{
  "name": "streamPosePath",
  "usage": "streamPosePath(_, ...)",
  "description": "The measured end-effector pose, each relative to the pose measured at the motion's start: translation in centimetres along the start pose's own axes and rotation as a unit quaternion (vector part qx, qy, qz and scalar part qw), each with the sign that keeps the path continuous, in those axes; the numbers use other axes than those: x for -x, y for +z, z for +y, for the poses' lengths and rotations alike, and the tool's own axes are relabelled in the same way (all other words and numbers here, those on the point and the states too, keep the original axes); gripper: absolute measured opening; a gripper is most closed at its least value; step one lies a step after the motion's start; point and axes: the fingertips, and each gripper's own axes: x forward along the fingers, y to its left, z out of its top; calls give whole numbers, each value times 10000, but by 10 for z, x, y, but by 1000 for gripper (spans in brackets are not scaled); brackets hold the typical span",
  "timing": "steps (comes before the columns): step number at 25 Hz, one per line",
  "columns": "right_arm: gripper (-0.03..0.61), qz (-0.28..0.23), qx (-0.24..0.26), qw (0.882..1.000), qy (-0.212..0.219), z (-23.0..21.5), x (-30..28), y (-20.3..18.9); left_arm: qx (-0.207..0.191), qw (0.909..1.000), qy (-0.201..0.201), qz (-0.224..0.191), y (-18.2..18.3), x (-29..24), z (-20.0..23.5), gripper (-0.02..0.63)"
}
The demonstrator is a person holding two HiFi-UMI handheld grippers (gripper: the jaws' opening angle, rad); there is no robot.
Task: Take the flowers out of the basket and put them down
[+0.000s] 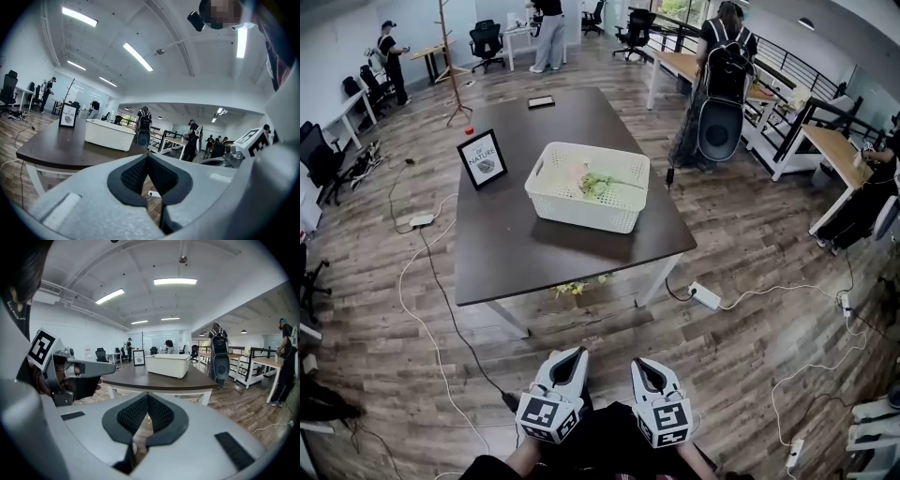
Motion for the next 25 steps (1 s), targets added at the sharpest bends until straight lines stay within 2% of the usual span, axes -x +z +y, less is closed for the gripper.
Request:
streamPosePath(7,6,85,-112,9999,-58,-8,-27,8,-34,10000,-59,36,7,-18,20,8)
streamPosePath(15,6,205,-197,9996,7,-1,-80,19,56,9999,14,100,13,-36,71,8)
streamPosePath(25,6,348,-332,9988,-133,-1,-156,43,-50,9996,-216,191,39,-77,134,8)
